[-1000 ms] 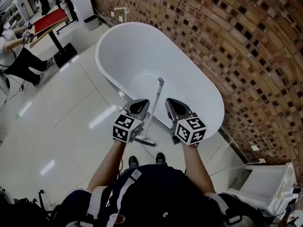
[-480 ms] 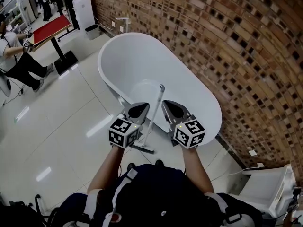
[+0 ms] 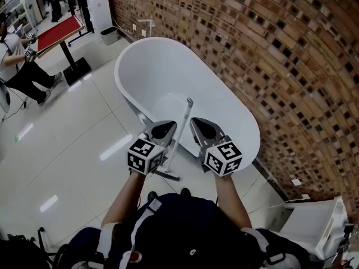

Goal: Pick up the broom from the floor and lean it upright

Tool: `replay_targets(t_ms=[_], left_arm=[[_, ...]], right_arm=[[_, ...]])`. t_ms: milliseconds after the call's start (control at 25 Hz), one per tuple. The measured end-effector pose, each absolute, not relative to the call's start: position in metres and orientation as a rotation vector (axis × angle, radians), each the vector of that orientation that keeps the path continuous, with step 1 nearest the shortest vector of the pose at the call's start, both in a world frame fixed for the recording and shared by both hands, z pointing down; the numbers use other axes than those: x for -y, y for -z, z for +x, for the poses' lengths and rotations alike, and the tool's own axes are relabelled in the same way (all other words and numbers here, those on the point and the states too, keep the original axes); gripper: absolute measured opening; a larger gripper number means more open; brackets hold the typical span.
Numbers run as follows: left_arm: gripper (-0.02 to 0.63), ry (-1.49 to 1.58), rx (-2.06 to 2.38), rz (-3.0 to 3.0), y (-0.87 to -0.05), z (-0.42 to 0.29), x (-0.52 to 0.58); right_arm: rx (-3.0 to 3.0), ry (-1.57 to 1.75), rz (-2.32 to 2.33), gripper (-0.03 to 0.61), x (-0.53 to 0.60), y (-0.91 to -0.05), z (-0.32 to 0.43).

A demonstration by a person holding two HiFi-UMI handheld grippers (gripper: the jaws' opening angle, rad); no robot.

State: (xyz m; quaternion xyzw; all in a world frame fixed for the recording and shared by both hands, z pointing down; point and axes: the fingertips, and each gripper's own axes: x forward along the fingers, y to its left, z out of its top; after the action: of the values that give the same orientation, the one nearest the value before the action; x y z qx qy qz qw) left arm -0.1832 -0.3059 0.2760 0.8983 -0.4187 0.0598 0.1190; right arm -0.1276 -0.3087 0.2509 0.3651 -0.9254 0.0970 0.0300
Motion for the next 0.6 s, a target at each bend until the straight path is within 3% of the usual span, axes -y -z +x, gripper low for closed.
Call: replay_targets(t_ms=[600], left_arm=[[0.001, -0.226, 1.201, 2.622, -0.284, -0.170, 0.297]], right_arm=[[2.858, -0.294, 1.123, 0.003, 0.303, -0.249, -0.114]])
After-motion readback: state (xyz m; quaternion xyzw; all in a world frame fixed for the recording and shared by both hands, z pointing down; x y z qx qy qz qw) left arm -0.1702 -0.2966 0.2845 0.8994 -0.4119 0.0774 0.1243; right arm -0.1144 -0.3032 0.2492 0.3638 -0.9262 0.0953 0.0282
